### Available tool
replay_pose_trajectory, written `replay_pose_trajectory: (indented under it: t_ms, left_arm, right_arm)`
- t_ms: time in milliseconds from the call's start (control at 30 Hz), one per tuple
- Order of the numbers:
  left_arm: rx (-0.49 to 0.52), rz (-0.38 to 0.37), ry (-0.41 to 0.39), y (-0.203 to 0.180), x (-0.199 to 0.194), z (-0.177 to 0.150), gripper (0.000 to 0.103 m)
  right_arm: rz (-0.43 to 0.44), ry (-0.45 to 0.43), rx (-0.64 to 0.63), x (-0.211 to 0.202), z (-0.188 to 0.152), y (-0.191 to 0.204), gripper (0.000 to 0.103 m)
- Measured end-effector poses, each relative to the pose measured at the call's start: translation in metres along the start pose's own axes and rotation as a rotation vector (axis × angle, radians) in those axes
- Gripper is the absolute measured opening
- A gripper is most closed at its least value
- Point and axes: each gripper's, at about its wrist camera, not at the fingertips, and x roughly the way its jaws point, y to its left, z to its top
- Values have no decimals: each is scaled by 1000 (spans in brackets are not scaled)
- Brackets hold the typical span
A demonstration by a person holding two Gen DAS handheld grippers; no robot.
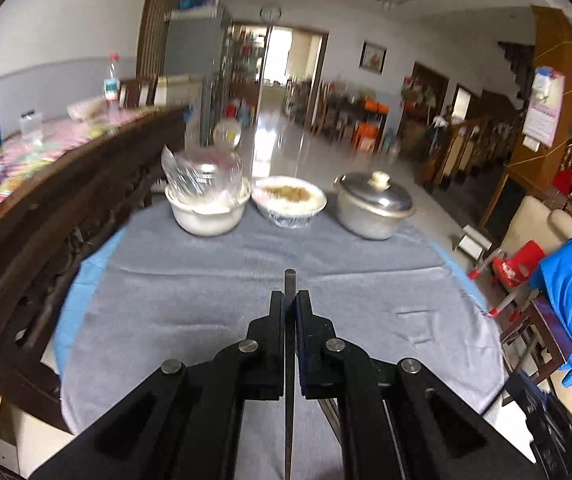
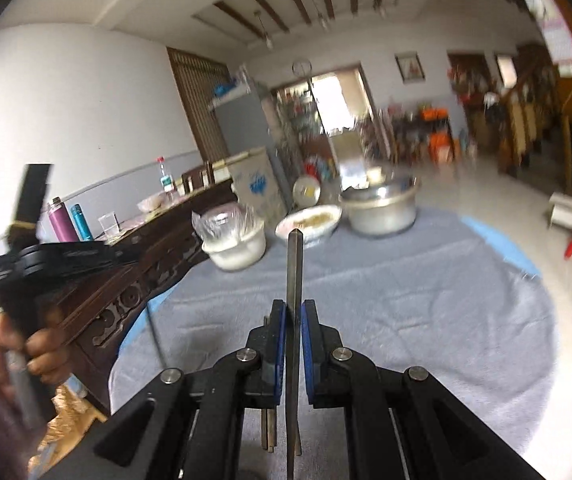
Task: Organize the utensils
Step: 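Lower the chopsticks into the holder cup with both tools and open them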
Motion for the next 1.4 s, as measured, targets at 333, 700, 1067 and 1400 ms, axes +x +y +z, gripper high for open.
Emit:
replay_pose_trajectory:
  t_ms: [333,700,1067,1400]
  left_arm:
    - [-67,-37,-128,3,-81,-38,5]
    - [-68,-21,-286,-15,-149,-53,5]
    - [-92,-72,-396,-26,-195,-44,5]
    - [-107,-88,-408,-38,-182,-48,5]
  right_arm:
    - [-72,-102,-53,-56,-11,27,8]
    - [-71,-205,-59,-100,-1,32,8]
    - [-3,-316,-48,-136,15,44,8]
    - [64,-354,-69,-139,12,70,8]
